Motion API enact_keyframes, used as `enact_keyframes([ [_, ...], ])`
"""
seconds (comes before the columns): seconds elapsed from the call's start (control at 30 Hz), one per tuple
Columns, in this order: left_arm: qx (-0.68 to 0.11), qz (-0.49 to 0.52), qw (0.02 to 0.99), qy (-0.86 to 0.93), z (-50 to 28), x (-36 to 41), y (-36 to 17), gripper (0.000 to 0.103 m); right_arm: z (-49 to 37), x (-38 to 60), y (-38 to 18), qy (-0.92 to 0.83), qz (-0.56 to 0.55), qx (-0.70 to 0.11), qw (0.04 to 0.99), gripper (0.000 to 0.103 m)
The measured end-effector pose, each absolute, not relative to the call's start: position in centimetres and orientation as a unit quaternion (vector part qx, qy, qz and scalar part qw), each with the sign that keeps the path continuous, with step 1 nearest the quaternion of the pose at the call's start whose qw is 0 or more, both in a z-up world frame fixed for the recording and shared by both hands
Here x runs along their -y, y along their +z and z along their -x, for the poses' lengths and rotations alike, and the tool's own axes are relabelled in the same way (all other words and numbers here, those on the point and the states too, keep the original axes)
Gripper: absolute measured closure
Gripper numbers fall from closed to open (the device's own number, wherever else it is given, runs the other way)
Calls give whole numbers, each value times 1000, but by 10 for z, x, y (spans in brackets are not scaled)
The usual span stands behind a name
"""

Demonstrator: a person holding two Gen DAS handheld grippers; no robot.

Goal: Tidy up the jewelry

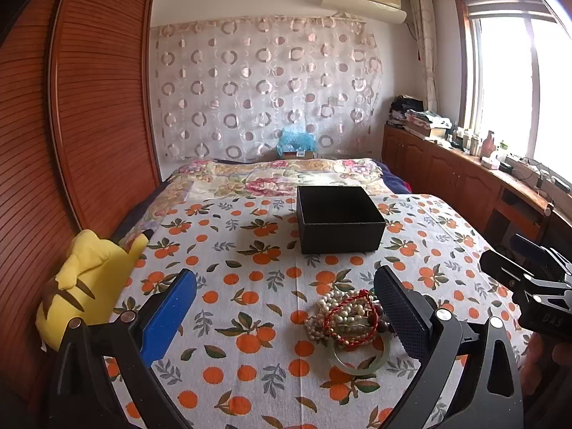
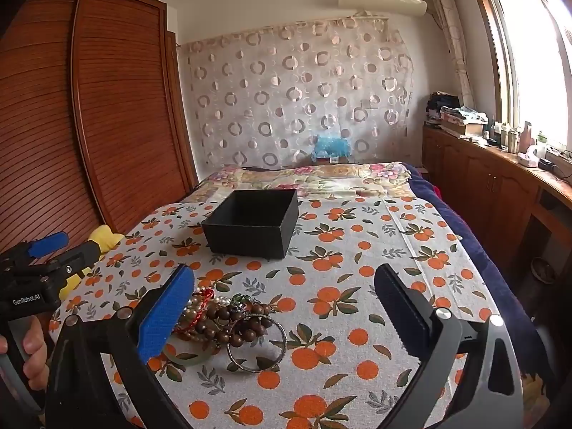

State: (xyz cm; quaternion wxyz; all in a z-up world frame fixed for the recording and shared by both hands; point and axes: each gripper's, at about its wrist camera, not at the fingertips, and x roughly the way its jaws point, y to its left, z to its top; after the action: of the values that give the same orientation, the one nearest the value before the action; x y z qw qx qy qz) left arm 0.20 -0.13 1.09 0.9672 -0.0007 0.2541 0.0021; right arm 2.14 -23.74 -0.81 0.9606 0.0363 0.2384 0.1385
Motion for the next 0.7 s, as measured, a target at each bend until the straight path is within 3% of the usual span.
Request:
enact_keyframes([
  [0.7, -251, 0, 968, 2, 1, 3, 13, 7, -21, 237, -8, 139, -37, -239, 960, 2],
])
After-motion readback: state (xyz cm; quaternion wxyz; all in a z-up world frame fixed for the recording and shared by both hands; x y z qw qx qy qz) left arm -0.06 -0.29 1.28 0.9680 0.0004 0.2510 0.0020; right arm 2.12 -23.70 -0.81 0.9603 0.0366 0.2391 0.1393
